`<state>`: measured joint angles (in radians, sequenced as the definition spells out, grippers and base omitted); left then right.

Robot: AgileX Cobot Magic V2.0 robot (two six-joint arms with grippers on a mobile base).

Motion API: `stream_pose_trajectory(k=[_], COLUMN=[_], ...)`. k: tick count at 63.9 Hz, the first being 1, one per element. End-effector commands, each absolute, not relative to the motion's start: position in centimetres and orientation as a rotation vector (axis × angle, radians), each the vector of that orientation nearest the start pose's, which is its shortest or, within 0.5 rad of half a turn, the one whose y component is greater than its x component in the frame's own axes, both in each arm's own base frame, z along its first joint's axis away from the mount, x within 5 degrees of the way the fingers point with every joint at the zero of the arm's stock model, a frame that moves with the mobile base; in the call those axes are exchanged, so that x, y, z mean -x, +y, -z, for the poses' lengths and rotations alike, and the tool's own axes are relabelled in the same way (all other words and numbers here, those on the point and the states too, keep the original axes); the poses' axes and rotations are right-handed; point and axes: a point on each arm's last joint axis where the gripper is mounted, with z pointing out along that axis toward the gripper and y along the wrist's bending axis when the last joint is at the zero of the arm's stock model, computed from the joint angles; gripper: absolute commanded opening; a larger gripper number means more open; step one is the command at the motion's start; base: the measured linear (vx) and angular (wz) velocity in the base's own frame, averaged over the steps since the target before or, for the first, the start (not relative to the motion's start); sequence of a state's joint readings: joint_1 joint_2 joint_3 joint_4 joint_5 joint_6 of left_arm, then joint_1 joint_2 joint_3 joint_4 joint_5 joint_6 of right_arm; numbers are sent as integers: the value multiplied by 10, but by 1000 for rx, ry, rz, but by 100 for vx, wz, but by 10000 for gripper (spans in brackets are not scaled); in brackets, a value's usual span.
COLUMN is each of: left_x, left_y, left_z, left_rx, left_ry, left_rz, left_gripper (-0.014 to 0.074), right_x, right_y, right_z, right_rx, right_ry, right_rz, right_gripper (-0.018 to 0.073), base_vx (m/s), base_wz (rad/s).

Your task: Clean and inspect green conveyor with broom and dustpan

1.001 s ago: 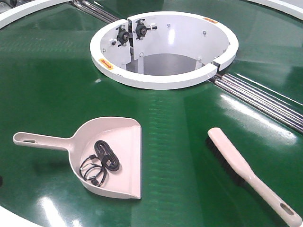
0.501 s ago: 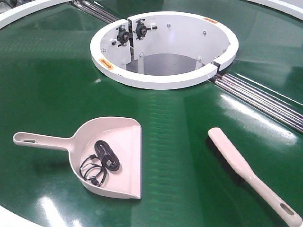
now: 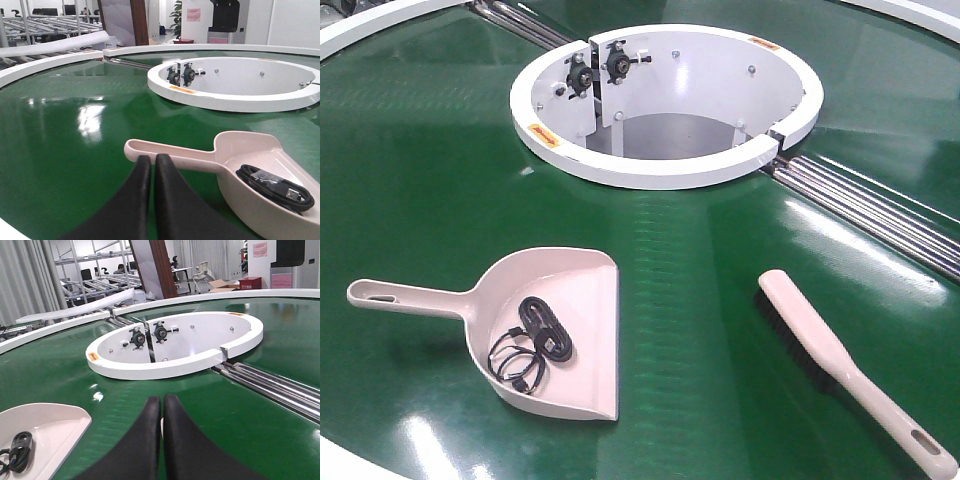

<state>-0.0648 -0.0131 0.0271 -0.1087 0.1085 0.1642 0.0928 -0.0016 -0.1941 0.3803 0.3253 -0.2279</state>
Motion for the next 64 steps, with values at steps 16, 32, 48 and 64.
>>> stream_pose_trajectory(k=[16, 32, 48, 64], left_x=[-57, -57, -57, -57], left_y=[-4, -4, -4, -4], left_z=[-190, -190, -190, -190], left_rx=[-33, 5, 10, 10], left_ry=[1571, 1563, 1574, 1574], left_rz=[80, 109, 113, 113], left_gripper=[-7, -7, -7, -7], right_x=[-41, -41, -41, -41], right_y=[12, 12, 12, 12], right_z=[-264, -264, -264, -264], right_rx=[32, 32, 32, 32], right_ry=[1516, 1516, 1516, 1517], right_rz=[-258, -258, -258, -259], right_gripper=[-10, -10, -10, -10], base_vx=[0, 0, 0, 0], base_wz=[0, 0, 0, 0])
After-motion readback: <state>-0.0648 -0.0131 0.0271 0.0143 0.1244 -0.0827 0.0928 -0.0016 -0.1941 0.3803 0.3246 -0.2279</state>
